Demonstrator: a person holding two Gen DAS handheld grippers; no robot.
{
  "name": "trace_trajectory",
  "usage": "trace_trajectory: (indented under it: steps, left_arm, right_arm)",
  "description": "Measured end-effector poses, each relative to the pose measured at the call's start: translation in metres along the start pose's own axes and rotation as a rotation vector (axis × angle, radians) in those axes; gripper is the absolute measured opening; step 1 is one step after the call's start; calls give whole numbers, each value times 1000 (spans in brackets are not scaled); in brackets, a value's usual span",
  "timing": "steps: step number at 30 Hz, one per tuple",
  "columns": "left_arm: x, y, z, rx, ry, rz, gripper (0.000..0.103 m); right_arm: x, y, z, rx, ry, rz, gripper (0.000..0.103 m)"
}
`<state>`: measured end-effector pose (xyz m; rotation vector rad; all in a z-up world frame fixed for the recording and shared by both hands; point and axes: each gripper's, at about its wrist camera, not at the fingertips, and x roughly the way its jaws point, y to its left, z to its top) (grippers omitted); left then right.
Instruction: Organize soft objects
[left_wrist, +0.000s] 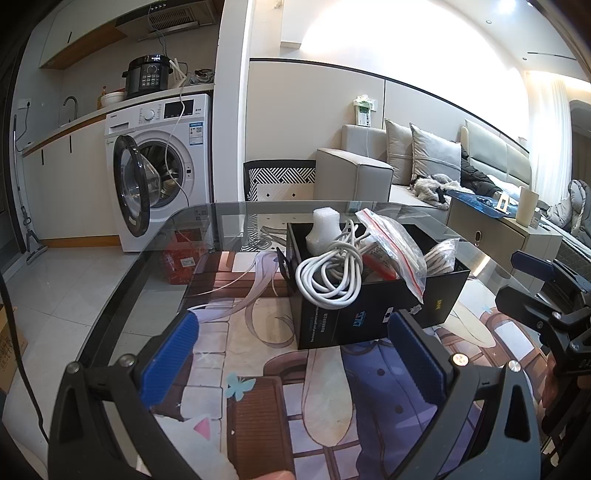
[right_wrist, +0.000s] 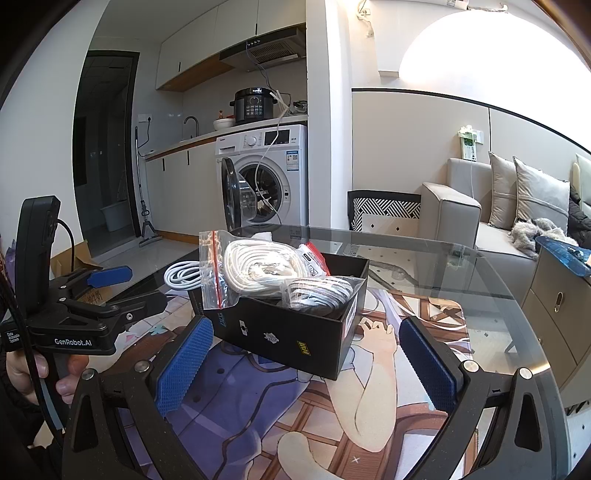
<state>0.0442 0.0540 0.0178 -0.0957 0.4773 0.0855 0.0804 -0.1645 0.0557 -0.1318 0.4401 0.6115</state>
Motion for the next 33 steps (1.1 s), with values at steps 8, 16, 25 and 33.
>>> trace_trajectory:
  steps: [8, 16, 25, 33]
  left_arm:
    - [0, 0, 0, 0, 0, 0, 103]
    - [0, 0, 0, 0, 0, -1, 103]
    - [1, 0, 0, 0, -1, -2, 103]
    - [-3, 2, 2, -2, -9, -10, 103]
  right_arm:
    - [0, 0, 0, -1, -1, 0, 102]
    - [0, 0, 0, -1, -1, 1, 102]
    - [1, 0, 0, -1, -1, 1, 102]
    - [1, 0, -1, -2, -2, 1, 102]
